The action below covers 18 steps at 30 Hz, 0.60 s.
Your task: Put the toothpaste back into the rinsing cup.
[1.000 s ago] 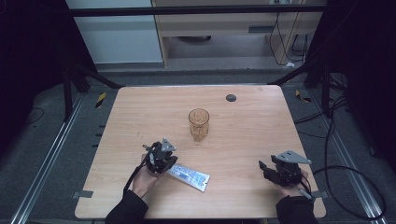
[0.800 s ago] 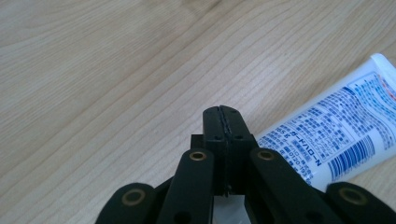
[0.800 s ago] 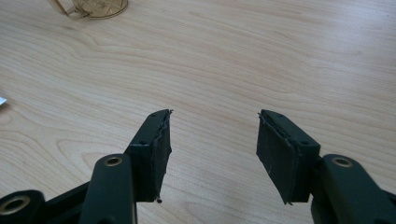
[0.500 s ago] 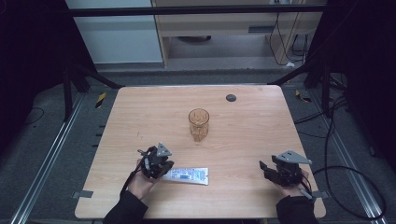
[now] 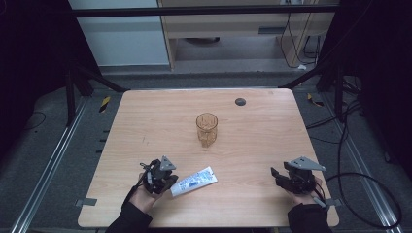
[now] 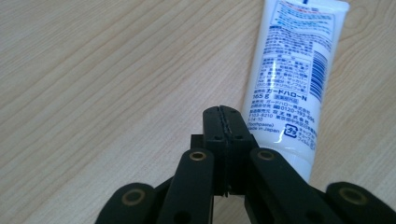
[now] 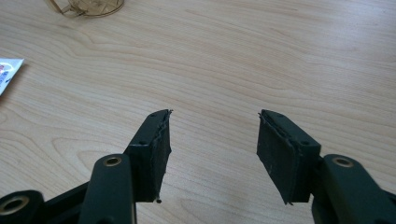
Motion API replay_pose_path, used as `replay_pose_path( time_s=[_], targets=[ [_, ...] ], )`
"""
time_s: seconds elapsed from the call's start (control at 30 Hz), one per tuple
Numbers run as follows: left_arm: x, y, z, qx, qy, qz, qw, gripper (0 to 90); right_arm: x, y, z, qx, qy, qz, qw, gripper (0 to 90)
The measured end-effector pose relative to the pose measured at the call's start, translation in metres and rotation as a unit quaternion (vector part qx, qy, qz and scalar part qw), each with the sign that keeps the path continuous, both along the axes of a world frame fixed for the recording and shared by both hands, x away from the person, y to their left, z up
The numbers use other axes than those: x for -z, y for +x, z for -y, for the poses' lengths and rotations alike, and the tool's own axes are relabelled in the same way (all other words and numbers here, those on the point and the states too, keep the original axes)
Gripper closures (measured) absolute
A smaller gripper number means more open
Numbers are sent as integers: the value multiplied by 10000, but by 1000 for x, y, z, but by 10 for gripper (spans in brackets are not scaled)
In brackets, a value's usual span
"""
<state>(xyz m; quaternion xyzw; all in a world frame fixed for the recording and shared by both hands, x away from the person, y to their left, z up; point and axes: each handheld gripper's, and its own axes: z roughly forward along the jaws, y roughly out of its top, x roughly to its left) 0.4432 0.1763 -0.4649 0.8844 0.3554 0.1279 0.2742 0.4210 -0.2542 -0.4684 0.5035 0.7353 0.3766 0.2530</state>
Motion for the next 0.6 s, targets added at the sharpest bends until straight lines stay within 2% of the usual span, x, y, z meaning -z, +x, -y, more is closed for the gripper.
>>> replay_pose_path(
  time_s=[0.33,0.6],
  targets=[
    [1,-11,5,58,29,-39,10000,890,1,0,1,-3,-22,14,10000,440],
    [3,-12,5,70,3,-99,9999,889,1,0,1,7,-6,-12,10000,440]
  ],
)
